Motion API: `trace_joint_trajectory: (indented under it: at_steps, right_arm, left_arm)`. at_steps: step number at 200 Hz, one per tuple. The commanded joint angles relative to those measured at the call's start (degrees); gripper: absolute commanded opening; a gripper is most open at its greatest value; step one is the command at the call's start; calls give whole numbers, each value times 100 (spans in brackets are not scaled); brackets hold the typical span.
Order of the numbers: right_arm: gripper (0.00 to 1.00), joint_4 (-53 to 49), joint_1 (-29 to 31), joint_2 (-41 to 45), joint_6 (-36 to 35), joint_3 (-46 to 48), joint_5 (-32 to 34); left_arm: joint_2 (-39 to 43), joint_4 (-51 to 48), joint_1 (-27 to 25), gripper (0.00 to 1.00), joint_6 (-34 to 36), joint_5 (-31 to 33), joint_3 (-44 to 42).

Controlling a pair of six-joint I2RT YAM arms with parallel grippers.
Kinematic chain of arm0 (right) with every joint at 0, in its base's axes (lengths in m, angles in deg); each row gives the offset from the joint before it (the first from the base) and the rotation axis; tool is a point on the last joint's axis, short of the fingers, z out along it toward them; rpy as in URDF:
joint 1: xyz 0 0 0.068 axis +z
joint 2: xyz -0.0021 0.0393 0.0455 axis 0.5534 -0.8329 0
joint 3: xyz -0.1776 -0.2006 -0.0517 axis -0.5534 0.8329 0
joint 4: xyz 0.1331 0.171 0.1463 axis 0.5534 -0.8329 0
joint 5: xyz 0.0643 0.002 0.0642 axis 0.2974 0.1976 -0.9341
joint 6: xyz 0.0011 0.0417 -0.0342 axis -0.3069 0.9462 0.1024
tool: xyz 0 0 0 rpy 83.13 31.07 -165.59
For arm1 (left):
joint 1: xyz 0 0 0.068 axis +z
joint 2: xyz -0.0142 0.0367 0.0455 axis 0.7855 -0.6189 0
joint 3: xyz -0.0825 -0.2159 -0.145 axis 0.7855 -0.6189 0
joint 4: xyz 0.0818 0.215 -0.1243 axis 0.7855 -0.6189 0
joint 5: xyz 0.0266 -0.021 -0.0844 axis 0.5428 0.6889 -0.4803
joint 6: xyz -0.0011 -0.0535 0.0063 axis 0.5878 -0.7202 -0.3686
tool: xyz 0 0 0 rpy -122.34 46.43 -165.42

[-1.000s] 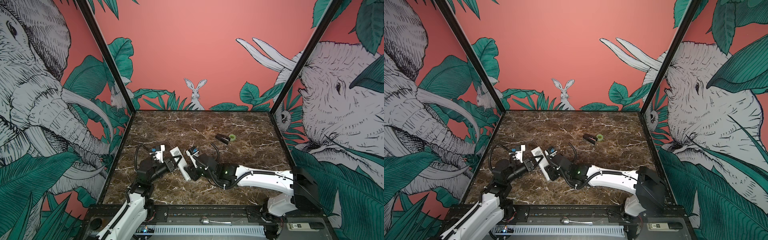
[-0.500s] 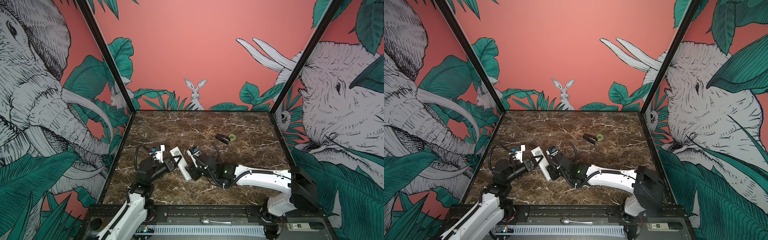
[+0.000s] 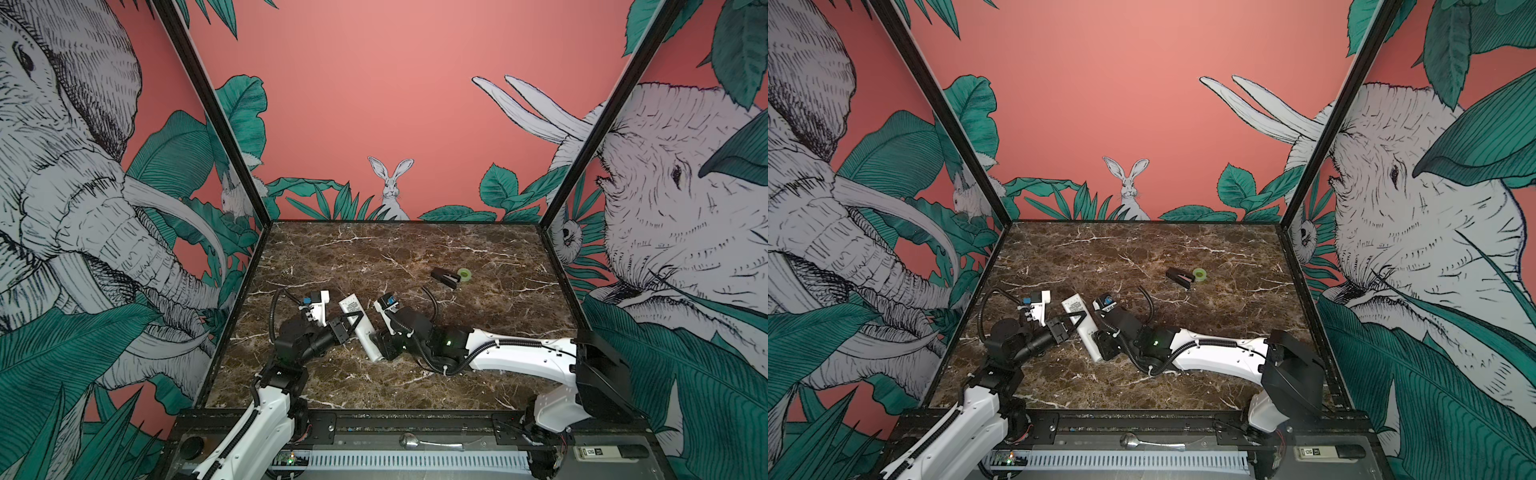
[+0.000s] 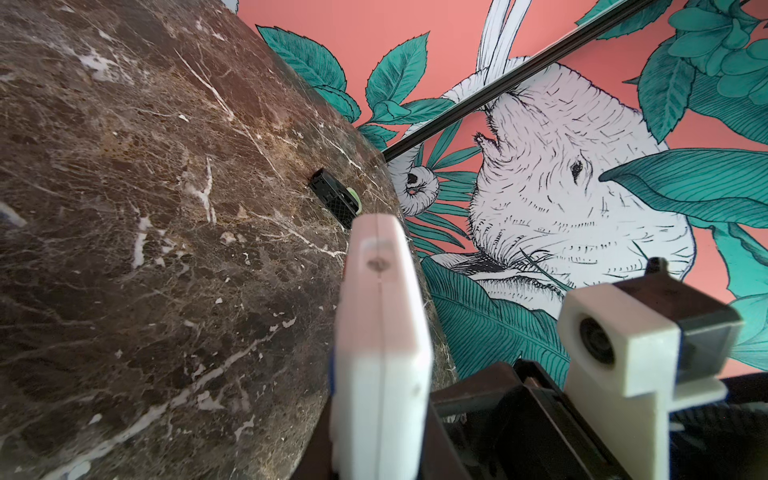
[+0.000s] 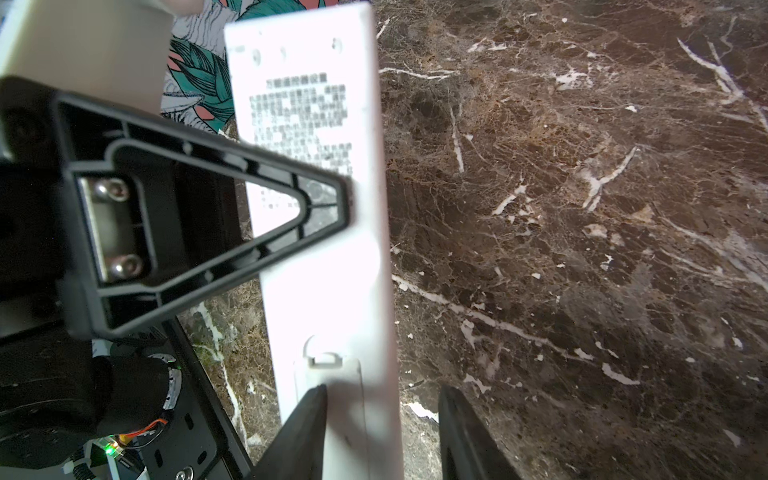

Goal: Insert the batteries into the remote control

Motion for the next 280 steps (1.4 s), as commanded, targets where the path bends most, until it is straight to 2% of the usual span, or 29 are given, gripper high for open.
trace_joint_trajectory:
  at_steps: [1, 52, 118, 152, 229, 280]
  right_arm:
    - [45, 2, -40, -148, 71, 100, 3]
    - [47, -121, -40, -73, -11, 9, -26]
    - [67, -330, -32, 0, -184, -331, -225]
    - [73, -375, -24, -109, -192, -470, -333]
    - [80, -694, -21, -622, -153, -810, -267]
    - [79, -675, -22, -753, -122, -801, -217]
  left_arm:
    - [98, 319, -25, 0, -98, -76, -9]
    - [88, 265, -29, 0, -65, -54, -4]
    - [47, 207, -25, 0, -37, -37, 77]
    - [40, 168, -21, 0, -15, -42, 123]
    - [-40, 205, -29, 0, -30, -31, 177]
    - [-32, 205, -23, 0, -31, -10, 149]
